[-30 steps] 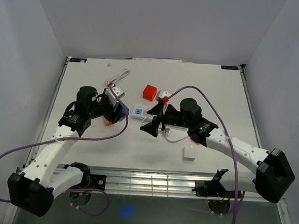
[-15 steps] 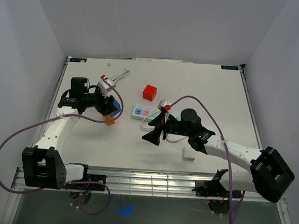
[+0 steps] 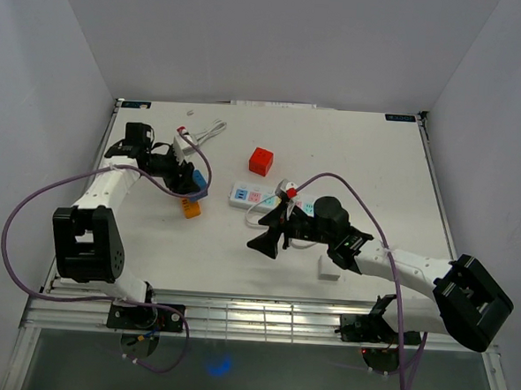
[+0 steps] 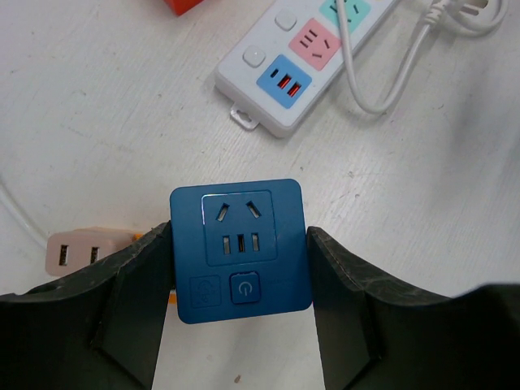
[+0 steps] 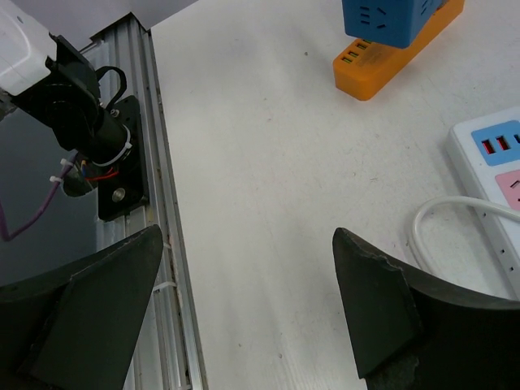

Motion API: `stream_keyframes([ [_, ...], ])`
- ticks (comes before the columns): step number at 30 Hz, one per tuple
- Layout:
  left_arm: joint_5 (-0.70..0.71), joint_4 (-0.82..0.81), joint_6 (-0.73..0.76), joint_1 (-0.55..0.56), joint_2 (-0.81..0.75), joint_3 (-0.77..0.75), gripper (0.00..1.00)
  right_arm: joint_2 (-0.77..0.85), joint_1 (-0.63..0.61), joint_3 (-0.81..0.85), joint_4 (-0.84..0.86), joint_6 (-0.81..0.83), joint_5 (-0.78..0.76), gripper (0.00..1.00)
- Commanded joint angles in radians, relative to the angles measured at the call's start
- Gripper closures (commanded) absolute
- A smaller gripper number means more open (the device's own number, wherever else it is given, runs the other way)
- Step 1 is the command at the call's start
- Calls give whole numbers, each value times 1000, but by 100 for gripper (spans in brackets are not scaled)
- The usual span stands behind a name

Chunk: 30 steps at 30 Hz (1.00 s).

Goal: Insert the plug

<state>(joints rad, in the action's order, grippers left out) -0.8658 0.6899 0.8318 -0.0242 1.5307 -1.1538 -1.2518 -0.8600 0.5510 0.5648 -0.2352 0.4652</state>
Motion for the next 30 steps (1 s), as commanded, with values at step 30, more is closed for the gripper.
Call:
stream_keyframes([
  [30,2,5,147,-117,160,-103,100,-34,-16,30,-3,20,-28,10],
])
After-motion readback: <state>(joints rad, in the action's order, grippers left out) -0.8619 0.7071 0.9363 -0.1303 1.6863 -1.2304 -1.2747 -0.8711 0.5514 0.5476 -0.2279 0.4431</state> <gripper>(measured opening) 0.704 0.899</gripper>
